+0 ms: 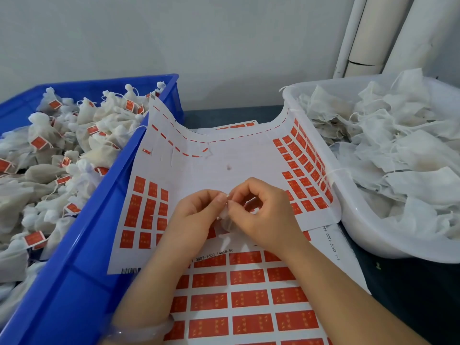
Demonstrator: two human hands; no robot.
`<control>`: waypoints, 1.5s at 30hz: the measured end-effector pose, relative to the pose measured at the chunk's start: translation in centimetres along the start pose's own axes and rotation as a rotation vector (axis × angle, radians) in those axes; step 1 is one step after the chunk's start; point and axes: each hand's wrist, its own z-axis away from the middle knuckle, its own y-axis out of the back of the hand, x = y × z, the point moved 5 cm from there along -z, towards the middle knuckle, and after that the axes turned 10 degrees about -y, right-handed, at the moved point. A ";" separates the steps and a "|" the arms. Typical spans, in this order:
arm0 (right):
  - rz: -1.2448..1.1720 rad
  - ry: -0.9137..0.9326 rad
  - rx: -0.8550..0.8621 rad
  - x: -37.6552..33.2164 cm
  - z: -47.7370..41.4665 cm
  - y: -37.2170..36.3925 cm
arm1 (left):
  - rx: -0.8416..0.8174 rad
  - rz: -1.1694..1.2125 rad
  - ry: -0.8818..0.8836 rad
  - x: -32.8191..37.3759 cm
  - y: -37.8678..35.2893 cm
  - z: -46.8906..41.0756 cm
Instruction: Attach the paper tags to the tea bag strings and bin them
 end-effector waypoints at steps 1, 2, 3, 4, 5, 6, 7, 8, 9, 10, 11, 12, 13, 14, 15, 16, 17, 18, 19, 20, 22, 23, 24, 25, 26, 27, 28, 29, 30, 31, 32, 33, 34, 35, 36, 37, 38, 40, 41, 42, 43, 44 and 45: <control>-0.012 0.004 -0.002 -0.1 0.0 0.0 | 0.004 -0.029 -0.020 0.2 0.0 0.0; -0.021 0.001 0.000 -0.1 0.1 0.0 | 0.010 -0.048 -0.034 0.3 0.0 0.0; -0.025 -0.001 0.004 0.0 0.1 0.1 | 0.015 -0.063 -0.043 0.4 -0.1 0.0; -0.024 0.001 0.010 0.0 0.0 0.1 | 0.020 -0.079 -0.052 0.5 -0.1 0.0; -0.023 0.011 0.016 0.0 0.0 0.1 | 0.027 -0.093 -0.066 0.5 -0.1 0.0; -0.022 0.021 0.023 0.1 0.0 0.1 | 0.034 -0.105 -0.082 0.6 -0.1 0.0; -0.021 0.028 0.030 0.1 -0.1 0.1 | 0.041 -0.116 -0.101 0.7 0.0 0.0; -0.020 0.030 0.032 0.2 -0.1 0.1 | 0.046 -0.127 -0.120 0.8 0.0 0.0; -0.019 0.027 0.028 0.3 -0.1 0.0 | 0.048 -0.133 -0.139 0.8 0.0 -0.1; -0.018 0.022 0.017 0.4 -0.2 -0.1 | 0.050 -0.133 -0.156 1.0 0.0 -0.1; -0.021 0.012 0.002 0.5 -0.2 -0.3 | 0.051 -0.130 -0.170 1.0 0.0 0.0; -0.026 0.001 -0.013 0.5 -0.2 -0.5 | 0.052 -0.126 -0.183 1.1 0.1 0.0; -0.028 -0.008 -0.024 0.6 -0.1 -0.7 | 0.051 -0.119 -0.190 1.2 0.1 0.0; -0.024 -0.017 -0.036 0.6 0.0 -0.8 | 0.050 -0.106 -0.191 1.2 0.1 0.0; -0.013 -0.026 -0.049 0.7 0.0 -0.9 | 0.054 -0.091 -0.185 1.2 0.2 0.0; 0.001 -0.033 -0.063 0.7 0.1 -1.0 | 0.064 -0.066 -0.172 1.2 0.2 0.0; 0.012 -0.031 -0.075 0.6 0.1 -1.1 | 0.082 -0.030 -0.153 1.0 0.3 0.0; 0.024 -0.018 -0.079 0.4 0.2 -1.1 | 0.106 0.015 -0.133 0.9 0.3 0.0; 0.038 0.004 -0.073 0.2 0.2 -1.1 | 0.130 0.056 -0.113 0.7 0.4 -0.1; 0.051 0.029 -0.063 0.0 0.3 -1.1 | 0.147 0.087 -0.097 0.6 0.5 -0.2; 0.060 0.065 -0.040 -0.4 0.4 -1.1 | 0.115 0.140 -0.079 0.6 0.5 -0.3; 0.058 0.067 -0.032 -0.5 0.4 -1.0 | 0.055 0.174 -0.079 0.6 0.3 -0.3; 0.051 0.055 -0.030 -0.4 0.3 -0.8 | -0.010 0.193 -0.074 0.7 0.1 -0.2; 0.039 0.033 -0.035 -0.2 0.2 -0.7 | -0.056 0.171 -0.069 0.7 0.0 -0.1; 0.028 0.008 -0.048 0.0 0.1 -0.6 | -0.086 0.125 -0.065 0.7 -0.1 -0.1; 0.019 -0.016 -0.065 0.2 0.0 -0.5 | -0.093 0.076 -0.065 0.7 -0.1 -0.1; 0.006 -0.039 -0.084 0.4 -0.1 -0.5 | -0.089 0.046 -0.068 0.7 -0.1 -0.1; -0.014 -0.059 -0.099 0.5 -0.2 -0.5 | -0.087 0.040 -0.075 0.8 -0.1 -0.1; -0.036 -0.073 -0.109 0.5 -0.3 -0.4 | -0.080 0.047 -0.086 0.9 0.0 -0.1; -0.054 -0.078 -0.114 0.4 -0.4 -0.4 | -0.073 0.055 -0.102 1.0 0.1 -0.1; -0.065 -0.078 -0.115 0.4 -0.4 -0.3 | -0.071 0.052 -0.122 1.1 0.2 0.0; -0.068 -0.077 -0.117 0.3 -0.5 -0.2 | -0.070 0.035 -0.144 1.1 0.3 0.0; -0.066 -0.078 -0.119 0.2 -0.5 -0.1 | -0.065 0.011 -0.165 1.2 0.3 0.0; -0.062 -0.081 -0.119 0.2 -0.5 -0.1 | -0.056 -0.013 -0.186 1.3 0.3 0.1; -0.062 -0.085 -0.117 0.2 -0.5 -0.1 | -0.044 -0.036 -0.206 1.4 0.4 0.1; -0.066 -0.090 -0.112 0.3 -0.5 -0.1 | -0.033 -0.058 -0.226 1.5 0.4 0.1; -0.068 -0.093 -0.105 0.3 -0.5 -0.1 | -0.023 -0.074 -0.244 1.6 0.5 0.1; -0.062 -0.095 -0.092 0.4 -0.6 0.0 | 0.011 -0.075 -0.262 1.8 0.6 0.1; -0.061 -0.096 -0.088 0.4 -0.6 0.0 | 0.039 -0.062 -0.260 1.8 0.7 0.0; -0.066 -0.099 -0.086 0.4 -0.6 0.1 | 0.067 -0.049 -0.252 1.7 0.9 0.0; -0.071 -0.103 -0.085 0.5 -0.7 0.1 | 0.084 -0.041 -0.242 1.7 1.0 -0.1; -0.069 -0.104 -0.085 0.5 -0.6 0.1 | 0.083 -0.041 -0.232 1.7 1.0 -0.1; -0.060 -0.101 -0.084 0.5 -0.6 0.1 | 0.060 -0.041 -0.227 1.7 0.9 -0.1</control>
